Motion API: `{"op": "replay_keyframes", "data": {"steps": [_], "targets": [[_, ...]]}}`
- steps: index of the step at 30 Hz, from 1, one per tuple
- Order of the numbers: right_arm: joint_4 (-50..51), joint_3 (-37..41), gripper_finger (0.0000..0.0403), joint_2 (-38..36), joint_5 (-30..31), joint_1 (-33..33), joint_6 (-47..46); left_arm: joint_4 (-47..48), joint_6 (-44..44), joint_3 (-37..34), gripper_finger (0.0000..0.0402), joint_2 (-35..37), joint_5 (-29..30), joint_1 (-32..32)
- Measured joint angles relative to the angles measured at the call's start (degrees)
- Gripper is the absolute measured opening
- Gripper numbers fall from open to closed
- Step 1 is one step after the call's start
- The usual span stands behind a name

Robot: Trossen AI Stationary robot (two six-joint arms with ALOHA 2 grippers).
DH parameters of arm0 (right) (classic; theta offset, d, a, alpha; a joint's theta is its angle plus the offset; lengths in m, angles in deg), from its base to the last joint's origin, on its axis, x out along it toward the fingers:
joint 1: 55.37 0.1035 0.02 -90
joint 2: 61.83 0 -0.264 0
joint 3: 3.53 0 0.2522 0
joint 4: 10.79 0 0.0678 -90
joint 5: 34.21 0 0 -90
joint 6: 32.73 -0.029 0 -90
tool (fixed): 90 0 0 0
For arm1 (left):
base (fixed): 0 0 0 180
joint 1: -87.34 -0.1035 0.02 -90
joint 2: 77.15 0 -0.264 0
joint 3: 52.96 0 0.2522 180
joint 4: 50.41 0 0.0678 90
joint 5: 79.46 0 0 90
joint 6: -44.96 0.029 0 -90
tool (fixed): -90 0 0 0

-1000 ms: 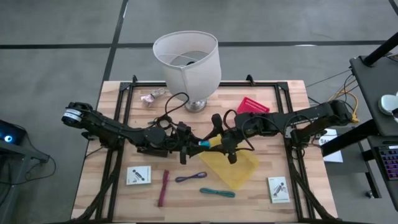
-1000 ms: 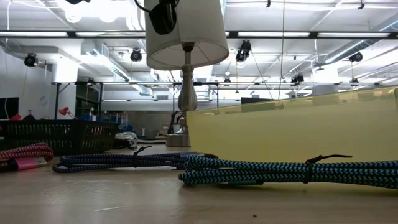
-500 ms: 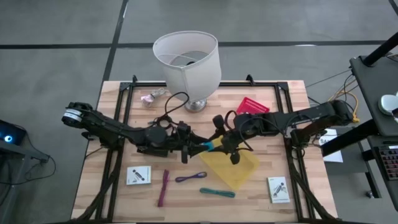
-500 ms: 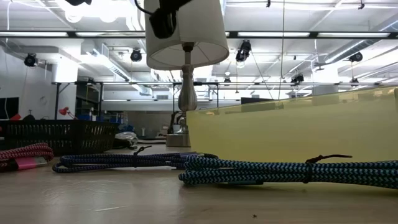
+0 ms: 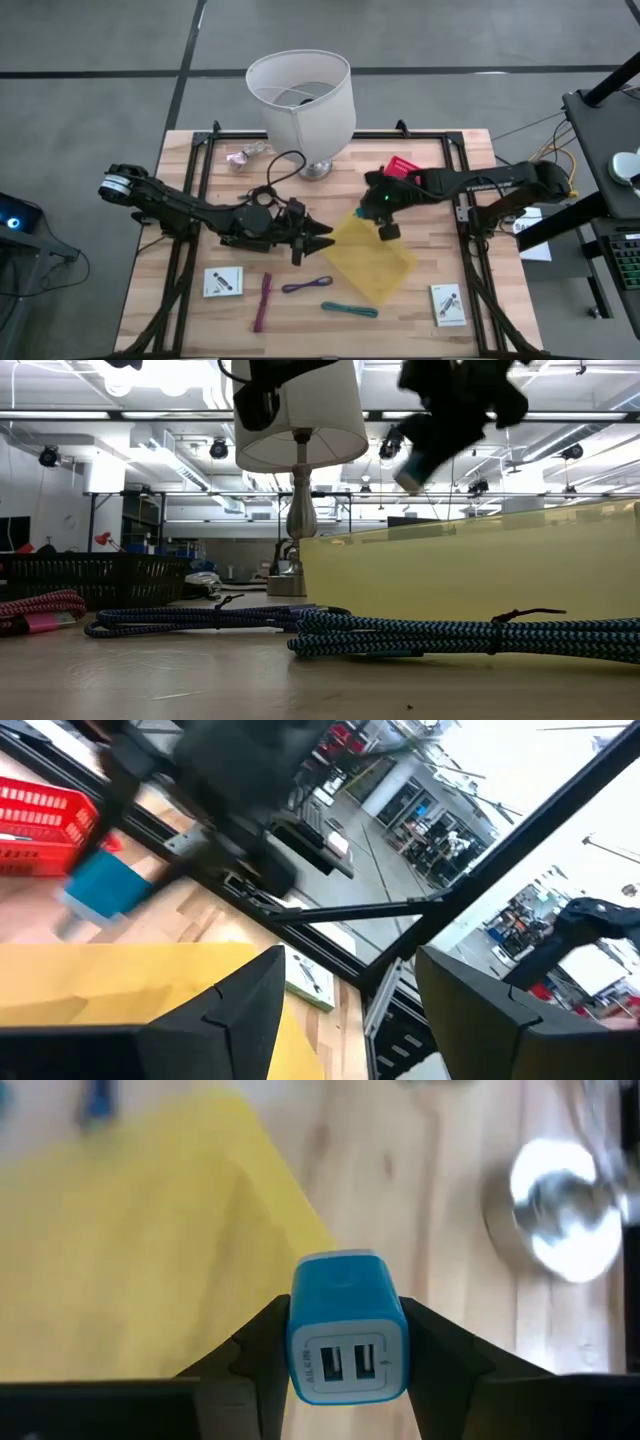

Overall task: Pick and place items into bin
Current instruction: Put the blue charger adapter into the red bin

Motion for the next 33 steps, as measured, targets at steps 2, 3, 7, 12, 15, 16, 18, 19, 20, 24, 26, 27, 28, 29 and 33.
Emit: {"op": "replay_keyframes", "data": {"steps": [2, 3, 7, 12, 15, 16, 18, 19, 20, 24, 26, 27, 28, 29, 33], "targets": [[-0.04, 3.07, 0.0139, -1.9, 0.25, -3.09, -0.64, 0.0, 0.0, -0.27, 0.0208, 0.01, -1.14, 0.0], [-0.25, 4.67, 0.0139, -2.96, 0.61, -4.73, -0.84, 0.13, -0.12, -0.34, 0.0208, 0.0, -1.46, 0.0], [-1.45, 10.7, 0.0139, -8.55, 1.05, -12.51, -0.94, -0.08, -0.55, -0.36, 0.0208, -0.01, -1.77, 0.0], [-4.45, 17.3, 0.0139, -15.72, 0.98, -23.27, -1.41, -0.03, -0.52, -0.36, 0.0208, -0.01, -1.86, 0.0], [-4.88, 19.52, 0.0139, -18.58, 1.01, -28.74, -3.61, 0.01, -0.52, -0.36, 0.0209, -0.01, -1.96, 0.0], [-4.76, 20.14, 0.0139, -19.22, 0.99, -30.26, -4.82, -0.01, -0.52, -0.36, 0.0209, -0.01, -1.96, 0.0], [-4.73, 21.0, 0.0139, -19.97, 0.78, -32.64, -7.43, 0.01, -0.52, -0.36, 0.0209, -0.01, -1.96, 0.0], [-4.73, 21.29, 0.0139, -20.22, 0.79, -33.54, -8.44, 0.01, -0.52, -0.36, 0.0209, -0.01, -1.96, 0.0], [-4.74, 21.51, 0.0139, -20.35, 0.81, -34.24, -9.17, 0.0, -0.51, -0.36, 0.0209, -0.01, -1.95, 0.0], [-5.01, 22.2, 0.0139, -20.01, 0.74, -35.38, -9.58, 0.01, -0.5, -0.36, 0.0209, -0.01, -1.94, 0.0], [-5.25, 22.29, 0.0142, -19.39, 0.72, -35.5, -9.15, -0.01, -0.51, -0.36, 0.0209, -0.01, -1.94, 0.0], [-5.39, 22.3, 0.0144, -19.05, 0.77, -35.51, -8.9, -0.01, -0.52, -0.36, 0.0209, -0.01, -1.94, 0.0], [-5.78, 22.3, 0.0147, -18.62, 0.79, -35.53, -8.58, 0.0, -0.52, -0.36, 0.0209, -0.01, -1.94, 0.01], [-5.94, 22.3, 0.0151, -18.27, 0.79, -35.52, -8.51, -0.01, -0.53, -0.36, 0.0209, -0.01, -1.98, 0.07], [-5.93, 22.3, 0.0171, -17.09, 0.75, -35.5, -8.16, 0.01, -0.57, -0.36, 0.0209, -0.01, -2.89, 0.07]]}}
